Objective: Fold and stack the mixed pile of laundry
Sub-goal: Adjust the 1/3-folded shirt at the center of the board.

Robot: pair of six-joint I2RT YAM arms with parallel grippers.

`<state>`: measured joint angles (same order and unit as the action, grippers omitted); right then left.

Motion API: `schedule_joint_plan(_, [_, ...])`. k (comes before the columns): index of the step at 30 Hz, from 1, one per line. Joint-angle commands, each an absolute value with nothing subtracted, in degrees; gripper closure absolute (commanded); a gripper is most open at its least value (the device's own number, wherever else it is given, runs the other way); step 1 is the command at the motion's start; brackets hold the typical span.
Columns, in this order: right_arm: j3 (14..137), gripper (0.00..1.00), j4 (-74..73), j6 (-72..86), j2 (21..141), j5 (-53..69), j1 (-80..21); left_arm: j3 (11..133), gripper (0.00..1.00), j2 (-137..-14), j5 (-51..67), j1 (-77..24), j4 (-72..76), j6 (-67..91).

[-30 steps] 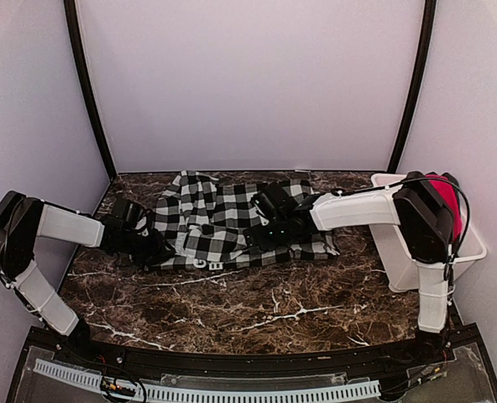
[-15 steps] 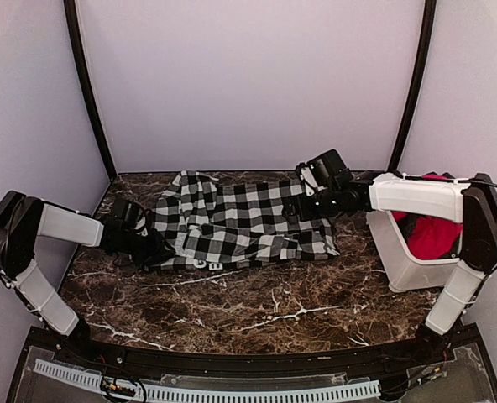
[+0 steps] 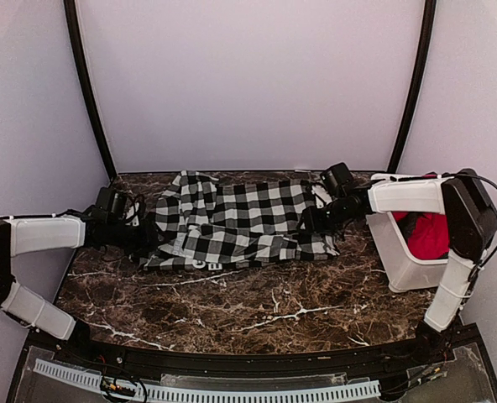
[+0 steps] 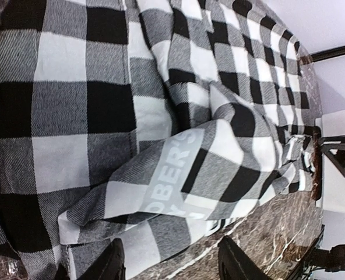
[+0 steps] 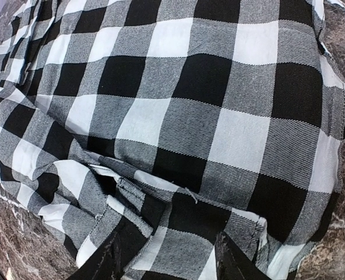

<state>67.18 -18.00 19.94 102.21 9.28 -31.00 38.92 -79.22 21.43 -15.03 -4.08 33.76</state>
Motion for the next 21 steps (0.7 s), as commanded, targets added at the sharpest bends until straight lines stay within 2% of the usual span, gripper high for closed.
schedule_joint_plan(1, [67.69,0.49,-14.7,19.2,105.2,15.58,-29.59,43.48,0.45,-75.78,19.74,-15.69,-9.1,28.86])
schedule_joint_plan(4, [68.45,0.49,-13.99,18.94,106.75,18.27,-29.38,49.79,0.42,-78.35,18.24,-17.08,-11.69,26.6])
schedule_joint_plan(10, [70.89,0.5,-14.37,18.63,110.16,21.01,-29.27,64.11,0.39,-90.98,15.07,-21.46,-18.0,21.62])
schedule_joint_plan(14, [71.69,0.51,-14.97,18.63,111.2,21.26,-29.27,68.07,0.39,-95.43,15.47,-22.66,-17.61,21.81])
schedule_joint_plan(21, [73.44,0.64,-15.19,17.79,112.97,23.3,-29.18,69.79,0.39,-97.2,14.36,-23.05,-18.39,21.64])
